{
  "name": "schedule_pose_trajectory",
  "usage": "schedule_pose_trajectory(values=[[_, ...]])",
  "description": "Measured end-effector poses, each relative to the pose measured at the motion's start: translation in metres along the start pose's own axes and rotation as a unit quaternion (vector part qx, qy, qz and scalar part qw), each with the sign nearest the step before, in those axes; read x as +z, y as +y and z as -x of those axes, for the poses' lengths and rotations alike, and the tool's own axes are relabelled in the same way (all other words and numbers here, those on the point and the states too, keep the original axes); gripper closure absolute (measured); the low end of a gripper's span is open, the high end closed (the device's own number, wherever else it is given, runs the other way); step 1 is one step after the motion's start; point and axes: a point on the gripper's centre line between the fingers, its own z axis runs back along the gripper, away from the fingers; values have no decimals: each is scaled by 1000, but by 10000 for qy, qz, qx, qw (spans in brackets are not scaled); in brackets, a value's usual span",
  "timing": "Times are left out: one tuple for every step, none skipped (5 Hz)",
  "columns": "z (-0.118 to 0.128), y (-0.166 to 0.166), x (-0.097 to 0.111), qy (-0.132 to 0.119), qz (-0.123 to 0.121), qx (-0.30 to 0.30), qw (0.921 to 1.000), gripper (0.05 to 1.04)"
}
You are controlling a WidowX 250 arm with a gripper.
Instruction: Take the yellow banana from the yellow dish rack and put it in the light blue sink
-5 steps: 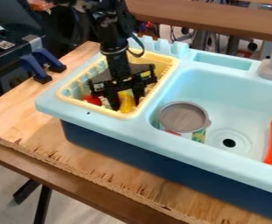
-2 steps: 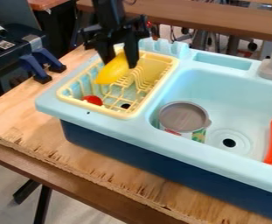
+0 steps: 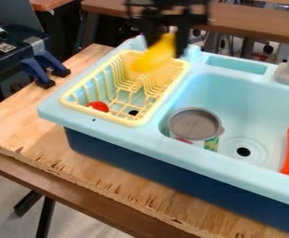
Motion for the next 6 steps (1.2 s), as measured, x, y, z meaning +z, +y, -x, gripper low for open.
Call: schedule_pose_trajectory(values=[[4,-49,-13,-543,308,385,9973,565],[-7,-71,-15,-980,184,783,9919,565],[-20,-95,-40,-946,-166,811,9921,565],[-16,-114,-53,-866,-156,902,9920,565],[-5,-123,-72,-694,147,1159,9907,565],[15,-115,-78,-487,149,1136,9922,565]])
